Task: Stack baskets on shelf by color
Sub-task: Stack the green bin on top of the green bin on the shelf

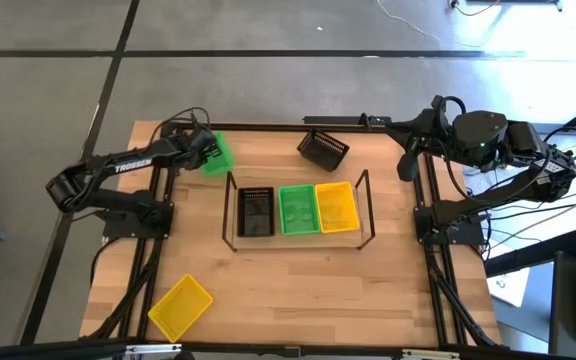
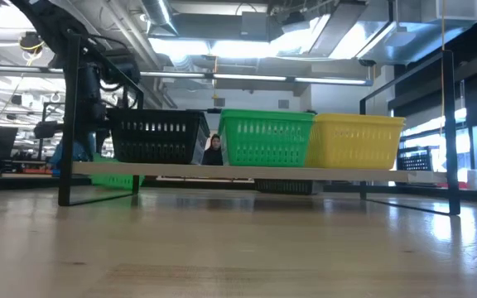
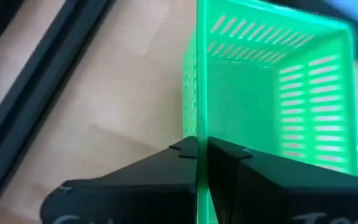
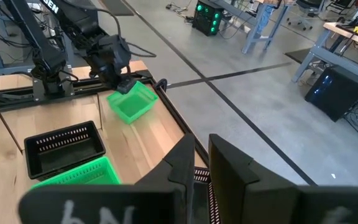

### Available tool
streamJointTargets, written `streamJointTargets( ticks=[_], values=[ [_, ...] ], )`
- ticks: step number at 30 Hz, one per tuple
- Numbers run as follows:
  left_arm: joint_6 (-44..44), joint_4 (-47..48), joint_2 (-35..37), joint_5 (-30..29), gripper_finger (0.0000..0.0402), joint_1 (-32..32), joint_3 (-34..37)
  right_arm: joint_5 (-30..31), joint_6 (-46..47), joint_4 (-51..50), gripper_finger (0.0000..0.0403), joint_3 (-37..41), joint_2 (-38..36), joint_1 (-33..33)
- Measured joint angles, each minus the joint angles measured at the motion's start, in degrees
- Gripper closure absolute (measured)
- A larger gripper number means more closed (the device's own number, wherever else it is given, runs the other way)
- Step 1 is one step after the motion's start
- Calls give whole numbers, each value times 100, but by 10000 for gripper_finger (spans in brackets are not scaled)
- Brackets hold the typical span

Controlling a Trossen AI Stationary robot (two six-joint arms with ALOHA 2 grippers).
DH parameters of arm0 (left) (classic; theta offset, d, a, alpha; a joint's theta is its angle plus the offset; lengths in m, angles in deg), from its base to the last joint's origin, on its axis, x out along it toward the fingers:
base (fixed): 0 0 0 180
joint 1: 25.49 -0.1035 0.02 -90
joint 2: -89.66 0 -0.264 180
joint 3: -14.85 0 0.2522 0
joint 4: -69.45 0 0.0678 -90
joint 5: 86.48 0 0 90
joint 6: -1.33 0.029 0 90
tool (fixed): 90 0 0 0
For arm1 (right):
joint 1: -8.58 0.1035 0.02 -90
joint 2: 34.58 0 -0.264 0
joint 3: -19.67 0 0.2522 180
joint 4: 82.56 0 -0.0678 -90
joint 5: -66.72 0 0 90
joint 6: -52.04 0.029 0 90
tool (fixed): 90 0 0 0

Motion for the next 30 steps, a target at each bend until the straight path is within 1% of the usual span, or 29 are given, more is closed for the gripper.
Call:
streamJointTargets(
  ticks=[3, 7, 12, 15, 18, 23, 26, 30],
  values=[
    [189, 15, 179, -336, 399, 95, -167, 2, 0, 0, 356, 0, 0, 0],
    [707, 30, 439, -895, 400, 245, -636, 1, 0, 0, 356, 1, 0, 0],
    [1617, 56, 642, -1472, 401, 447, -1514, 2, 0, 0, 356, 2, 0, 2],
    [2207, 75, 642, -1645, 401, 641, -2098, 2, 0, 0, 356, 0, 0, 0],
    [2697, 66, 636, -1702, 401, 863, -2661, 2, -1, 0, 356, 2, 0, 2],
    [2923, 66, 510, -1636, 401, 1530, -3305, 2, -2, -1, 356, 1, 0, 1],
    [2640, 60, 423, -1441, 401, 2048, -3508, 2, -17, -2, 356, 1, 0, 0],
    [1973, 48, 112, -1120, 401, 2867, -3640, 2, -129, -2, 356, 0, 0, 0]
  ],
)
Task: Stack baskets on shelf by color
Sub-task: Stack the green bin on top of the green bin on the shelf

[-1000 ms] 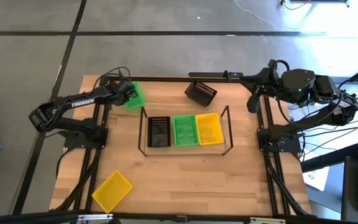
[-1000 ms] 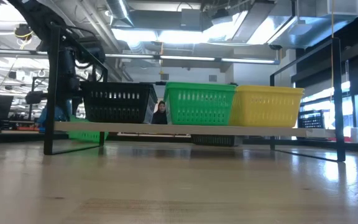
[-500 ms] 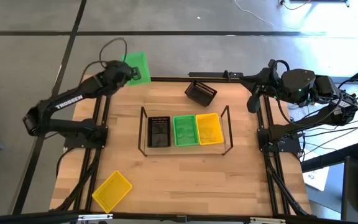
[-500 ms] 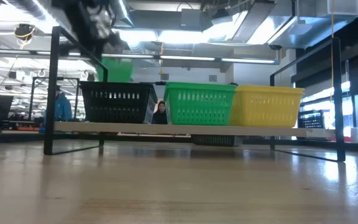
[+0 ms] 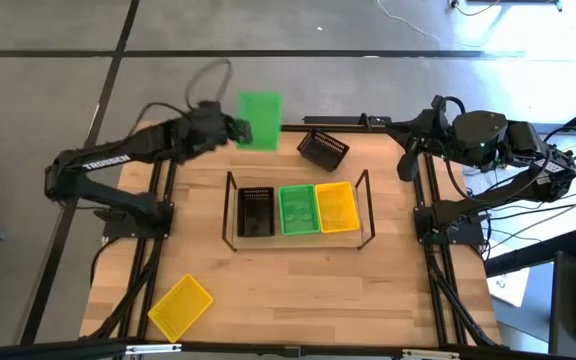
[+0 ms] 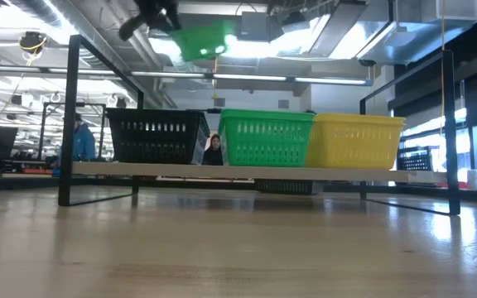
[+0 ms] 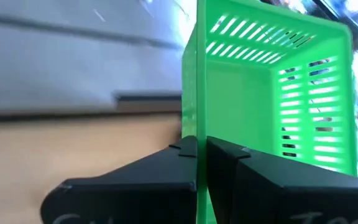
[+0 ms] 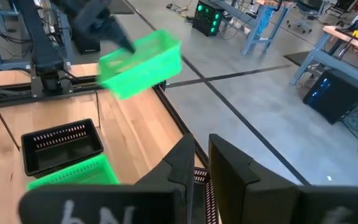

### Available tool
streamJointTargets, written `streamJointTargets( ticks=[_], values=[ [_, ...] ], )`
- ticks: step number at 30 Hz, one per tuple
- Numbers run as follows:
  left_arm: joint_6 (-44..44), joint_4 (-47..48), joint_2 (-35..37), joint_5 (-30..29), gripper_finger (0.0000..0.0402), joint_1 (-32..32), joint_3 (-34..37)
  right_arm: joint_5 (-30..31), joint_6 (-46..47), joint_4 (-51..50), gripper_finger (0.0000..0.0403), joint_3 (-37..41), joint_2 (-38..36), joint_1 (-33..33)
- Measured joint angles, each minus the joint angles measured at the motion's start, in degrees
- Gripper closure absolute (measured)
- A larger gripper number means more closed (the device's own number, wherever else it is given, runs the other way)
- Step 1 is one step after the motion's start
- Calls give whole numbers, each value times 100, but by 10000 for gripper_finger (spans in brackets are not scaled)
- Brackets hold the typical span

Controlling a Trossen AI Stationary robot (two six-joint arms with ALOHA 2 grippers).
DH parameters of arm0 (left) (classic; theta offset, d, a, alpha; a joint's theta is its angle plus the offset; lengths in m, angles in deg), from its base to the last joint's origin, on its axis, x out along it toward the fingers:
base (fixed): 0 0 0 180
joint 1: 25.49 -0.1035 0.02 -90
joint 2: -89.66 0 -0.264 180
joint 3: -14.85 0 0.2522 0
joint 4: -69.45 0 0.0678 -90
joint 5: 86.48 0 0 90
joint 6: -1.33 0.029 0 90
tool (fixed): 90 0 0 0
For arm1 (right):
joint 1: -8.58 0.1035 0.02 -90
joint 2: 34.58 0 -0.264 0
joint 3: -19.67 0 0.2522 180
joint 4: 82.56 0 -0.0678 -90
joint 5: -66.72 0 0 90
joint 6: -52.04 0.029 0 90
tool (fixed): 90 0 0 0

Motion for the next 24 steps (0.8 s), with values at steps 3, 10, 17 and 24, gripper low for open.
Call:
streamJointTargets(
  ticks=[3, 10, 17, 24],
  values=[
    [-763, 0, -278, 200, 401, 609, -39, 0, -23, 0, 356, 1, 0, 0],
    [-3033, -41, -1095, 531, 401, 1812, -47, 0, -22, 0, 356, 2, 0, 0],
    [-4504, -563, -1794, 638, 401, 2387, -47, 0, -22, 0, 356, 2, 0, 1],
    [-4840, -598, -2254, 620, 401, 2483, -45, -2, -22, 0, 356, 2, -2, 0]
  ],
)
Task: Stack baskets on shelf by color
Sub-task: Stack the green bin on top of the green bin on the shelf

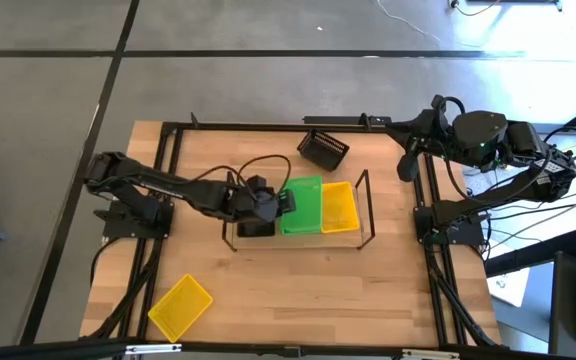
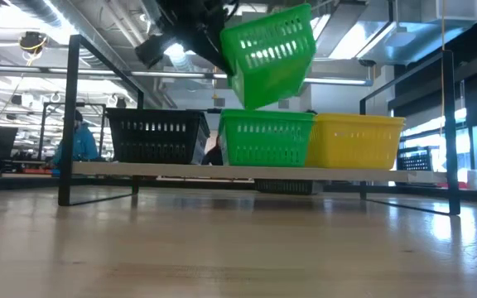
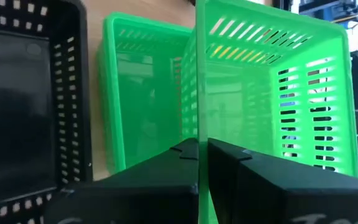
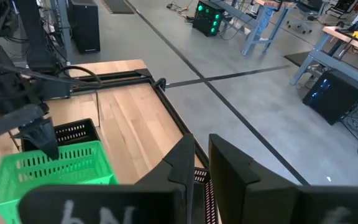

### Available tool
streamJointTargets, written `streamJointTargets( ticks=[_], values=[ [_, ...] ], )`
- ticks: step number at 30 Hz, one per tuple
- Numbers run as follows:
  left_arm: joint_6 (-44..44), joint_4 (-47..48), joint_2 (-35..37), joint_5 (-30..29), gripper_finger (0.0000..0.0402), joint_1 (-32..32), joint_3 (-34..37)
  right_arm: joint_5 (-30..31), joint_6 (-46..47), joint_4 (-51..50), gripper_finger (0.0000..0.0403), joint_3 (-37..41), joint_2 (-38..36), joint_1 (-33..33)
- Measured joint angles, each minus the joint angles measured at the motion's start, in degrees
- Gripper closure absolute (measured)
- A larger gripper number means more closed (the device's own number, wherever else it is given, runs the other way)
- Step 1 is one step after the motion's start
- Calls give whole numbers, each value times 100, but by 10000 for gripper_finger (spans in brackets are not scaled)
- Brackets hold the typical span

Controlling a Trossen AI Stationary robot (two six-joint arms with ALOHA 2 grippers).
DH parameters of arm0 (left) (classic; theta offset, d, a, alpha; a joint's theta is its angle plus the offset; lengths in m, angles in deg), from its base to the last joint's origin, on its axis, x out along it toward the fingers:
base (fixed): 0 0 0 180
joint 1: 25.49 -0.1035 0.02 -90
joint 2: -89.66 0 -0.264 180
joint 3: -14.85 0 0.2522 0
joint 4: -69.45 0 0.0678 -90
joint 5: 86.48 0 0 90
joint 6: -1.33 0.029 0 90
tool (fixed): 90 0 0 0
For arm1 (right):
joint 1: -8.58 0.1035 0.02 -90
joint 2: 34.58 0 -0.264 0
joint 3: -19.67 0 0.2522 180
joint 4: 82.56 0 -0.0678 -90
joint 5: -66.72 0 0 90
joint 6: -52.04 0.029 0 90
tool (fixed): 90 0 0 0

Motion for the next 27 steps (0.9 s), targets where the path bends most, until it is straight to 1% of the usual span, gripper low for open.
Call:
streamJointTargets(
  ticks=[5, 16, 19, 21, 27],
  values=[
    [2, 118, -44, -81, 401, -27, 0, 0, 0, 0, 356, -1, 0, 2],
    [-245, 795, -44, -92, 402, -9, -2, -2, 20, 0, 356, -1, 0, 0],
    [-250, 877, -44, -78, 402, -13, -2, -2, 20, 0, 356, -2, 0, 2],
    [-266, 964, -44, 35, 402, -13, -2, -2, 20, 0, 356, 0, 0, 0],
    [-266, 964, -44, 27, 402, -18, -2, -2, 20, 0, 356, 1, 0, 2]
  ],
)
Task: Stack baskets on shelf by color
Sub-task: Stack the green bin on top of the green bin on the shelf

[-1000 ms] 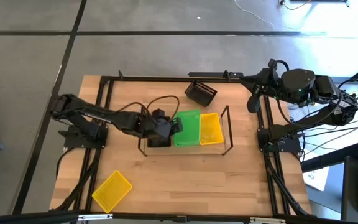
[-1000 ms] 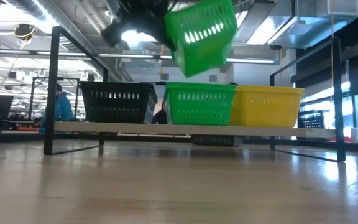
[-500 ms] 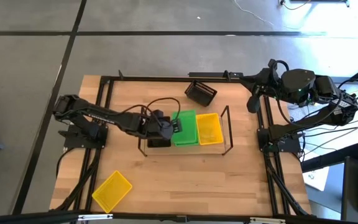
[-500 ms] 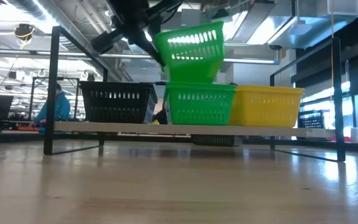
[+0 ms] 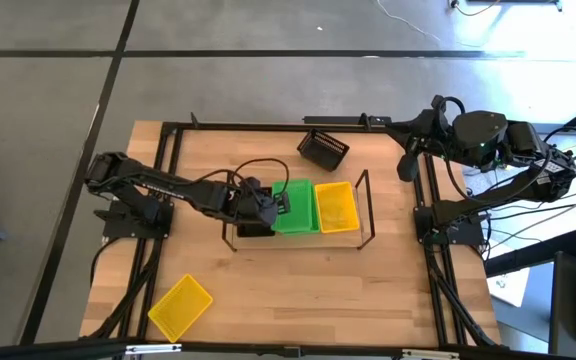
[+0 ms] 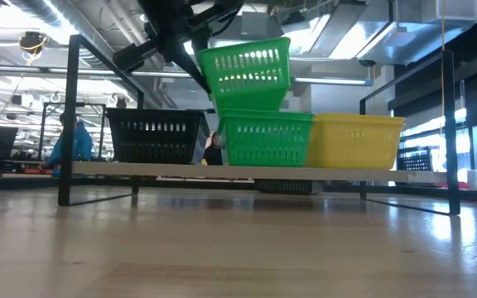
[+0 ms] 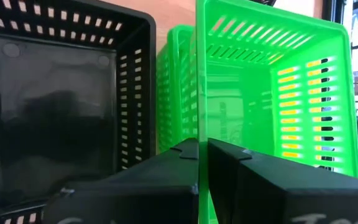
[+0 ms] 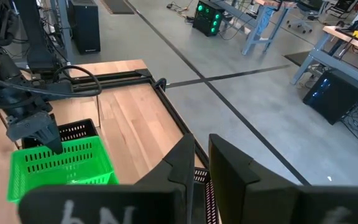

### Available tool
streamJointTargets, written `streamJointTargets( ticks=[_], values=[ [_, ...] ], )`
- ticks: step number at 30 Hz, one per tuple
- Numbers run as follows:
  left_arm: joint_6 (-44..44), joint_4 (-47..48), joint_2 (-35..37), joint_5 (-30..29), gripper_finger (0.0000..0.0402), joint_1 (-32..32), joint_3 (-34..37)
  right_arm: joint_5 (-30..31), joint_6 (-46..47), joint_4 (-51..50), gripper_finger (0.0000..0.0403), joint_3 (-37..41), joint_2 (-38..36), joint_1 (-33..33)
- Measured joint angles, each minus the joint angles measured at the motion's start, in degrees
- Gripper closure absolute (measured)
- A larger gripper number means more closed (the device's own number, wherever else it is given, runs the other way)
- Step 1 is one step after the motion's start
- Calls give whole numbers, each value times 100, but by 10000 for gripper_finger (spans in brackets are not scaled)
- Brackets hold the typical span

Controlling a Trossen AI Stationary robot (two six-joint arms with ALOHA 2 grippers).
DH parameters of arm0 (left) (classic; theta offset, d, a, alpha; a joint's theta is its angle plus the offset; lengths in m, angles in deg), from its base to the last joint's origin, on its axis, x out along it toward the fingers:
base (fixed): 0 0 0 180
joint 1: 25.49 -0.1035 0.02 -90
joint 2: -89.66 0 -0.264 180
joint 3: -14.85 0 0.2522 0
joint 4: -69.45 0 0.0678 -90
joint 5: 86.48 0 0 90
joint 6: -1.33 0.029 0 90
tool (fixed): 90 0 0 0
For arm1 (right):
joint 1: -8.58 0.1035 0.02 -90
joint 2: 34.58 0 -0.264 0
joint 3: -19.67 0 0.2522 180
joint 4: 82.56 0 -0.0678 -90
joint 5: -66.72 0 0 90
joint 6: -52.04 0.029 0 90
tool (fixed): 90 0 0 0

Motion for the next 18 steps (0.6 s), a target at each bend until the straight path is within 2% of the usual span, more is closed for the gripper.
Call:
streamJointTargets(
  ticks=[9, 14, 18],
  values=[
    [22, 1, 0, 140, 401, -19, 0, 0, -3, 0, 356, 0, 0, -2],
    [359, -2, 0, 143, 383, -21, 0, 0, -9, 0, 356, 0, 0, -2],
    [299, -27, 0, 146, 370, -21, 0, 0, -20, 0, 356, 0, 0, 0]
  ],
)
